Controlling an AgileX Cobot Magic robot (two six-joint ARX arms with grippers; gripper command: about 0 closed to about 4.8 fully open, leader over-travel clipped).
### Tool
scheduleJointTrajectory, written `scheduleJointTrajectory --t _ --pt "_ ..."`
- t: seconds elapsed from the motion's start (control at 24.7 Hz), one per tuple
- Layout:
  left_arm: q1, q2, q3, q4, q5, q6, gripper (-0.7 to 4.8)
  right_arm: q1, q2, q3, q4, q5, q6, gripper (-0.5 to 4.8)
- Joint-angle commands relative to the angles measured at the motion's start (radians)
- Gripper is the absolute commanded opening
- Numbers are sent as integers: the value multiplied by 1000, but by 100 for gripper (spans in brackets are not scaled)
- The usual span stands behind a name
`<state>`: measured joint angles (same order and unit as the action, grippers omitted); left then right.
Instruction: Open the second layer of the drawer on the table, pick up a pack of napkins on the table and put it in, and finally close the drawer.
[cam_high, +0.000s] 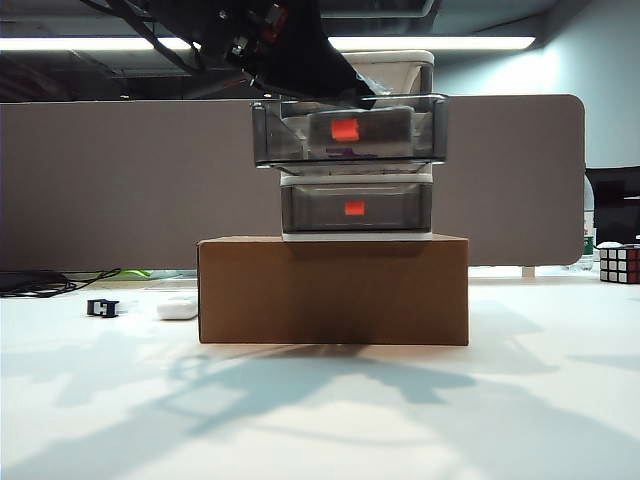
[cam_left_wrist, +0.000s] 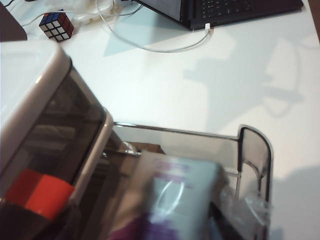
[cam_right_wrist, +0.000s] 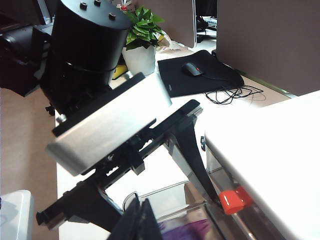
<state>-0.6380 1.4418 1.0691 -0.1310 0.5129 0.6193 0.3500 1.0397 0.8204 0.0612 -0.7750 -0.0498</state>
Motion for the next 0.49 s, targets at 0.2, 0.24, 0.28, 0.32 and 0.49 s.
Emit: scheduleJointTrajectory --t 0.2,0.24,0.28,0.32,0.49 --pt "-2 -134 15 -119 1 -72 191 0 6 6 25 94 -5 -5" --pt "-2 -163 15 -147 5 -95 159 0 11 7 35 109 -5 -5" --pt "-2 -198 15 -182 8 -127 114 0 20 7 53 118 -5 -5" --pt "-2 -225 15 -214 8 -147 96 0 32 9 72 131 -5 -5" --pt "-2 -295 13 -414 52 -144 68 2 128 87 73 181 -5 -5"
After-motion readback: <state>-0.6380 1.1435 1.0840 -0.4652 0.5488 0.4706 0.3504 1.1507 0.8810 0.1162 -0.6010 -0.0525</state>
